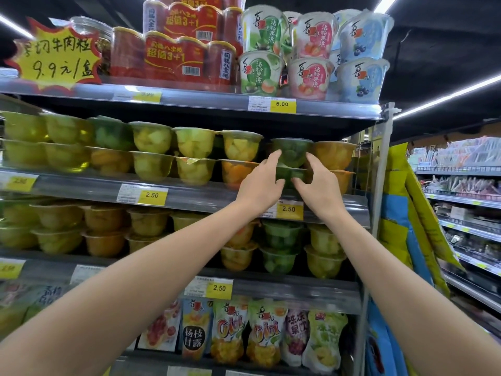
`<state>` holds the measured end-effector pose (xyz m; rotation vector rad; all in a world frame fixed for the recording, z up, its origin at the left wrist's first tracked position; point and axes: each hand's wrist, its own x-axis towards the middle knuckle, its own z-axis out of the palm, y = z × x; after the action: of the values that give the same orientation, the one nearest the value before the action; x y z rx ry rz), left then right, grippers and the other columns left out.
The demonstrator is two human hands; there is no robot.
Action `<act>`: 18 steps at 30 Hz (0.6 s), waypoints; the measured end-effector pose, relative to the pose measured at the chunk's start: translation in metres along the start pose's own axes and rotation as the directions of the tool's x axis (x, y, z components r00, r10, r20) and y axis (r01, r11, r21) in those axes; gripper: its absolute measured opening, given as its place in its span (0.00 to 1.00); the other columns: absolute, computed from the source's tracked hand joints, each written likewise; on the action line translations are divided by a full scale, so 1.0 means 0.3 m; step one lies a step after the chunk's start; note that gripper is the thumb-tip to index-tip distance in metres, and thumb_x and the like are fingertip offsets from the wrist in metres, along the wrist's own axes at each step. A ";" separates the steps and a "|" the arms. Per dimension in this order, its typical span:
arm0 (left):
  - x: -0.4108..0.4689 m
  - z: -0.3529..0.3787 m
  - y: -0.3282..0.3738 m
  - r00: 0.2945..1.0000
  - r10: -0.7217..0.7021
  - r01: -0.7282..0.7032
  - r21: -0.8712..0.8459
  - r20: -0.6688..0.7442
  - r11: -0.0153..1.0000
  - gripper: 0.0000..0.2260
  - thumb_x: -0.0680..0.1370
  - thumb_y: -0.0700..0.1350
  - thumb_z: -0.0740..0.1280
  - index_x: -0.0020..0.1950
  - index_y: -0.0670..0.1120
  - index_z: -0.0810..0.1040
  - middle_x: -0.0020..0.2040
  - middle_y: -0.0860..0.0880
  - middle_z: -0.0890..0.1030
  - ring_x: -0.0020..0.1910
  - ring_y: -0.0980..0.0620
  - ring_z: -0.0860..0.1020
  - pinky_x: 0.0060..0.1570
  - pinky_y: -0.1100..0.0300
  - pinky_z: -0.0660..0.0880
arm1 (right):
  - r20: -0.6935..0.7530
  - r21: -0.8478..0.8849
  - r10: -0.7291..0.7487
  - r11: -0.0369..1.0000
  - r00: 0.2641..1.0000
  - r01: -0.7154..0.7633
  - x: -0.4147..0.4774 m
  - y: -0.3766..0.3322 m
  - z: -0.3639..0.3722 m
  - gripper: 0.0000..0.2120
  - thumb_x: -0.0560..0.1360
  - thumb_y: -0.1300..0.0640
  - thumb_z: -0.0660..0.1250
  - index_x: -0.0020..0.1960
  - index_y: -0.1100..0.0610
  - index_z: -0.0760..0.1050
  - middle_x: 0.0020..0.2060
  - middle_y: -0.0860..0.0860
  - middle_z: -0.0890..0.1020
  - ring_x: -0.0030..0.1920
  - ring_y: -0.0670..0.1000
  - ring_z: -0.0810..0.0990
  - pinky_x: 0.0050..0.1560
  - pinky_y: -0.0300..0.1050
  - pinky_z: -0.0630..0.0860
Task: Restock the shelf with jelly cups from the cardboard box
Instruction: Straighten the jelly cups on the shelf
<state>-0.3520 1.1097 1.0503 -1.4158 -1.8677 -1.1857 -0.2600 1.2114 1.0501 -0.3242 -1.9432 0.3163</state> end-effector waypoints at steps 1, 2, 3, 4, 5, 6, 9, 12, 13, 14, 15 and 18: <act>-0.011 -0.009 -0.002 1.000 0.012 -0.012 -0.004 -0.018 1.000 0.28 0.79 0.41 0.64 0.77 0.47 0.57 0.72 0.47 0.69 0.65 0.48 0.73 0.60 0.51 0.75 | -0.016 -0.006 -0.003 1.000 1.000 0.002 -0.007 -0.003 0.000 0.27 0.77 0.59 0.67 0.74 0.60 0.64 0.68 0.54 0.73 0.68 0.53 0.71 0.65 0.40 0.67; -0.024 -0.022 -0.007 0.998 0.025 -0.025 -0.002 -0.051 1.000 0.26 0.80 0.42 0.63 0.76 0.47 0.59 0.72 0.48 0.69 0.64 0.48 0.74 0.59 0.51 0.76 | -0.044 -0.018 -0.004 1.000 0.999 0.003 -0.014 -0.008 0.000 0.26 0.77 0.60 0.66 0.73 0.60 0.65 0.68 0.55 0.73 0.68 0.53 0.71 0.65 0.41 0.66; -0.037 -0.038 -0.015 0.994 0.041 -0.040 0.010 -0.100 0.999 0.25 0.80 0.42 0.63 0.75 0.47 0.61 0.71 0.48 0.70 0.62 0.49 0.76 0.56 0.51 0.77 | -0.087 -0.030 -0.011 1.000 0.996 0.009 -0.023 -0.018 0.001 0.24 0.77 0.60 0.66 0.72 0.61 0.66 0.67 0.56 0.73 0.67 0.53 0.72 0.64 0.40 0.67; -0.049 -0.057 -0.026 0.986 0.058 -0.054 0.030 -0.159 0.998 0.23 0.80 0.42 0.63 0.74 0.46 0.64 0.69 0.49 0.71 0.58 0.50 0.77 0.52 0.52 0.78 | -0.136 -0.038 -0.033 0.999 0.990 0.028 -0.031 -0.031 0.002 0.22 0.77 0.61 0.66 0.71 0.61 0.68 0.66 0.56 0.74 0.64 0.54 0.74 0.61 0.40 0.69; -0.060 -0.076 -0.040 0.973 0.075 -0.065 0.051 -0.220 0.997 0.21 0.80 0.42 0.63 0.72 0.46 0.66 0.67 0.49 0.72 0.55 0.50 0.78 0.49 0.53 0.78 | -0.176 -0.037 -0.065 0.998 0.982 0.060 -0.038 -0.047 0.005 0.20 0.77 0.62 0.65 0.69 0.62 0.70 0.63 0.57 0.76 0.59 0.53 0.77 0.57 0.39 0.72; -0.068 -0.096 -0.057 0.959 0.087 -0.071 0.069 -0.270 0.995 0.20 0.79 0.41 0.63 0.71 0.45 0.67 0.65 0.48 0.73 0.54 0.50 0.78 0.46 0.55 0.78 | -0.199 -0.031 -0.102 0.995 0.975 0.097 -0.043 -0.067 0.010 0.19 0.77 0.62 0.65 0.67 0.62 0.71 0.61 0.57 0.76 0.53 0.52 0.78 0.53 0.38 0.74; -0.084 -0.146 -0.113 0.945 0.053 -0.019 0.106 -0.322 0.994 0.20 0.79 0.41 0.63 0.70 0.45 0.66 0.65 0.47 0.70 0.56 0.49 0.75 0.43 0.59 0.76 | -0.148 0.009 -0.158 0.987 0.976 0.161 -0.036 -0.136 0.044 0.18 0.77 0.62 0.65 0.66 0.61 0.71 0.58 0.56 0.78 0.47 0.47 0.77 0.49 0.37 0.75; -0.097 -0.174 -0.156 0.966 -0.047 0.090 0.159 -0.253 0.983 0.25 0.79 0.45 0.63 0.75 0.45 0.60 0.71 0.46 0.65 0.61 0.47 0.73 0.47 0.57 0.74 | -0.009 0.060 -0.102 0.993 0.995 0.103 -0.019 -0.188 0.103 0.24 0.78 0.59 0.65 0.72 0.60 0.65 0.64 0.56 0.75 0.58 0.51 0.77 0.59 0.45 0.76; -0.100 -0.180 -0.164 0.974 -0.064 0.103 0.175 -0.215 0.979 0.27 0.80 0.46 0.63 0.76 0.46 0.56 0.73 0.46 0.63 0.62 0.47 0.73 0.49 0.56 0.74 | 0.046 0.062 -0.079 0.995 0.996 0.076 -0.014 -0.196 0.126 0.26 0.78 0.58 0.64 0.74 0.59 0.62 0.67 0.56 0.73 0.63 0.53 0.75 0.64 0.47 0.73; -0.101 -0.186 -0.169 0.981 -0.064 0.098 0.182 -0.182 0.978 0.29 0.80 0.47 0.62 0.77 0.46 0.53 0.74 0.46 0.61 0.63 0.46 0.73 0.51 0.54 0.74 | 0.094 0.055 -0.060 0.997 0.994 0.055 -0.012 -0.202 0.146 0.28 0.78 0.57 0.64 0.75 0.59 0.60 0.70 0.56 0.70 0.68 0.54 0.71 0.67 0.47 0.69; -0.100 -0.190 -0.173 0.987 -0.053 0.080 0.179 -0.153 0.981 0.30 0.80 0.47 0.62 0.78 0.47 0.51 0.75 0.46 0.60 0.65 0.46 0.72 0.53 0.53 0.75 | 0.129 0.040 -0.046 0.998 0.991 0.042 -0.011 -0.203 0.164 0.29 0.78 0.56 0.64 0.76 0.58 0.58 0.72 0.55 0.68 0.70 0.53 0.68 0.68 0.47 0.66; -0.084 -0.202 -0.186 0.997 -0.003 0.012 0.108 -0.083 0.994 0.32 0.80 0.45 0.62 0.79 0.50 0.48 0.77 0.47 0.57 0.69 0.46 0.69 0.60 0.52 0.72 | 0.136 0.005 -0.065 0.998 0.989 0.065 -0.012 -0.196 0.202 0.31 0.77 0.54 0.65 0.77 0.55 0.57 0.72 0.52 0.69 0.70 0.53 0.69 0.67 0.48 0.69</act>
<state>-0.4026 1.0405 1.0410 -1.2826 -1.8526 -1.1126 -0.3192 1.1513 1.0456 -0.2433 -2.0829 0.3023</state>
